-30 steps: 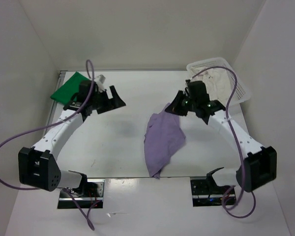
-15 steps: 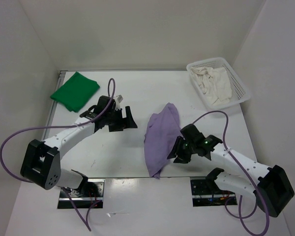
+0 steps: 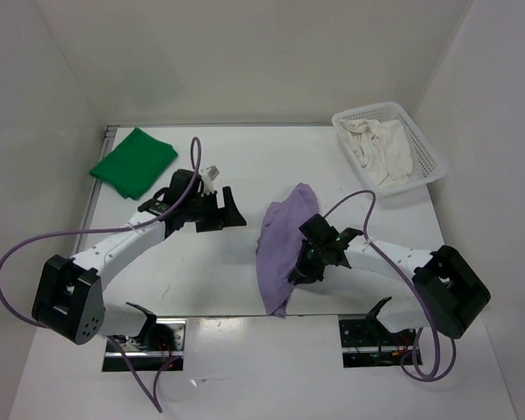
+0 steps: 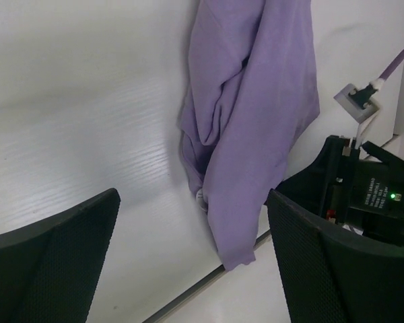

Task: Fold and stack the t-shirts
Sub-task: Flatten out the tshirt

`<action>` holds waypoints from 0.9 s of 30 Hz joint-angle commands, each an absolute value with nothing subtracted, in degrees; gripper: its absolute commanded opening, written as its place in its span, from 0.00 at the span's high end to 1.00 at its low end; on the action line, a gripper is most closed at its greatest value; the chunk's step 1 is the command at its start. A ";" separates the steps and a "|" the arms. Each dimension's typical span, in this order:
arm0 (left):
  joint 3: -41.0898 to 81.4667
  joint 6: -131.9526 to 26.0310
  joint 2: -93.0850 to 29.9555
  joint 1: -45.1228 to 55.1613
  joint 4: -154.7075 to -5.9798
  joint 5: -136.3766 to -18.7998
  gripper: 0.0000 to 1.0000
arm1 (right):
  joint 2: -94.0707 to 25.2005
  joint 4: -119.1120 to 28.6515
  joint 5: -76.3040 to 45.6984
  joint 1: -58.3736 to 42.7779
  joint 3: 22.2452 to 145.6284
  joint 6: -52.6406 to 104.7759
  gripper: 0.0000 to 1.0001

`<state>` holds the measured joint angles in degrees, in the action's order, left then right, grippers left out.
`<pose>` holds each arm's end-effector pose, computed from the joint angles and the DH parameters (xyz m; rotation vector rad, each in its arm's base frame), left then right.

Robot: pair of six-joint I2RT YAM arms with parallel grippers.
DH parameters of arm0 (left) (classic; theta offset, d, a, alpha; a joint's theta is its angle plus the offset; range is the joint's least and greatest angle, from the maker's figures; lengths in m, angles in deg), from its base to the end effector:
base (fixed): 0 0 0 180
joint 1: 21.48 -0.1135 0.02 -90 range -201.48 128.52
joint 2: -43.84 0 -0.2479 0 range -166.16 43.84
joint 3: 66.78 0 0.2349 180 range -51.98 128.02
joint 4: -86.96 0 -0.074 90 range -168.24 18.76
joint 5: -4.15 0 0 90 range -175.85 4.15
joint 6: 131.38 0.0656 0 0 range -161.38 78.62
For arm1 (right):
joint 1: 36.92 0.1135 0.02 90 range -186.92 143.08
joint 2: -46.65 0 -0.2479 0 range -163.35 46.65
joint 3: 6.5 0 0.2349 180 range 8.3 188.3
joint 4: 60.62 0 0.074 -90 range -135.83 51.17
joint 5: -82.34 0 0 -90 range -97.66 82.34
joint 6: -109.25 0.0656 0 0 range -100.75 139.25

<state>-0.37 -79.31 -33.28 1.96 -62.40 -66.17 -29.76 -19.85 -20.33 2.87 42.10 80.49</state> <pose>0.2641 -0.1386 0.2218 -0.1170 2.4247 -0.9193 0.1598 0.1518 0.1164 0.4970 2.9630 0.6505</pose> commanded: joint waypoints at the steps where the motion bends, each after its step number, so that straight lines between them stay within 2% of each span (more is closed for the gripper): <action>1: -0.74 -79.53 -30.60 1.81 -63.57 -65.45 0.05 | -28.95 -21.93 -17.78 4.03 49.34 79.37 0.78; 2: -0.74 -79.53 -30.08 1.81 -63.56 -65.46 0.05 | -28.16 -21.22 -17.77 4.03 50.39 79.37 0.79; 6: -1.26 -79.53 -30.07 1.81 -63.56 -65.46 0.13 | -26.04 -18.84 -17.15 4.03 52.60 78.84 0.97; 11: -1.27 -79.53 -30.07 0.68 -63.57 -67.22 0.21 | -26.04 -22.18 -19.00 4.03 57.77 78.84 1.00; 14: -0.66 -77.51 -30.07 -5.97 -62.08 -67.22 0.21 | -27.08 -18.33 -19.53 4.03 71.98 75.34 1.00; 15: -0.65 -77.50 -30.07 -8.27 -62.07 -67.22 0.21 | -27.88 -17.01 -19.53 4.03 81.59 72.72 1.00; 17: 0.66 -75.75 -30.07 -16.24 -60.84 -66.08 0.21 | -30.33 -12.37 -19.53 4.03 92.36 69.89 1.00; 18: 0.67 -75.75 -30.07 -19.17 -60.84 -65.12 0.21 | -33.39 -11.12 -20.57 4.03 102.94 68.66 1.00; 20: 2.06 -75.75 -30.07 -24.88 -60.32 -61.18 0.21 | -36.57 -9.71 -22.85 4.03 113.28 67.24 1.00; 21: 2.68 -75.75 -30.77 -28.65 -60.31 -61.15 0.21 | -39.46 -9.18 -25.48 4.03 122.64 66.72 1.00; 24: 3.83 -77.93 -30.78 -31.58 -59.70 -60.01 0.18 | -42.91 -7.61 -28.31 2.55 137.70 66.71 1.00; 27: 5.58 -78.47 -30.78 -33.34 -59.70 -58.87 0.18 | -43.10 -9.51 -33.31 -2.88 138.75 68.47 1.00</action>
